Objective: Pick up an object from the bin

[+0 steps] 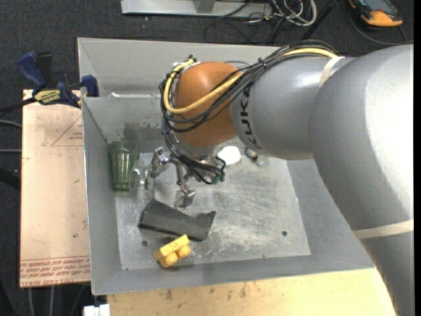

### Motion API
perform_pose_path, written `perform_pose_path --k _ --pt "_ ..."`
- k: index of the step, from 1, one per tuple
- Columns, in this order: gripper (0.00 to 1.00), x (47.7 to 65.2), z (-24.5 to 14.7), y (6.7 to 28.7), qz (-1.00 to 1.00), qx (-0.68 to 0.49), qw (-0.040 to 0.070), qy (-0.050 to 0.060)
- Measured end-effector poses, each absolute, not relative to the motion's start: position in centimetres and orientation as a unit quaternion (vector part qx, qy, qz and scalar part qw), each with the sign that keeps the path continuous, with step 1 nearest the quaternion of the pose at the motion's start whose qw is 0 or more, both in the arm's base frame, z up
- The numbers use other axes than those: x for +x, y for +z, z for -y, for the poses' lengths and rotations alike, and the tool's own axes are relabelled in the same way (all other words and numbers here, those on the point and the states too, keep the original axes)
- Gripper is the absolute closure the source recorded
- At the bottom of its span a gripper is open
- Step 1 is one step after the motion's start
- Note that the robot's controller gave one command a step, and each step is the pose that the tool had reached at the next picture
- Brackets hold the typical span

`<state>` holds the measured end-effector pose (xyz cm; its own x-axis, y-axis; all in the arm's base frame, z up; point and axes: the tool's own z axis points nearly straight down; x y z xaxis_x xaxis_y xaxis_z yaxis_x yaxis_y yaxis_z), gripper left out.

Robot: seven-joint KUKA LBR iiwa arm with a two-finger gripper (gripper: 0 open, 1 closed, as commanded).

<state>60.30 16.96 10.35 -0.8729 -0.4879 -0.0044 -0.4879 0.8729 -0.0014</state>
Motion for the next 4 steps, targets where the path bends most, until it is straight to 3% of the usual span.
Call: perform_pose_path --k 1,2,3,4 --pt "0.00 61.0 -20.9 10.8 -0.967 -0.255 -0.004 -0.003" --pt "0.00 57.2 -21.2 10.4 -0.965 -0.261 0.006 0.001" --pt "1.00 56.4 -20.6 8.8 -0.893 -0.451 -0.001 0.008" --pt "1.00 56.4 -20.6 8.8 -0.892 -0.451 -0.001 0.008"
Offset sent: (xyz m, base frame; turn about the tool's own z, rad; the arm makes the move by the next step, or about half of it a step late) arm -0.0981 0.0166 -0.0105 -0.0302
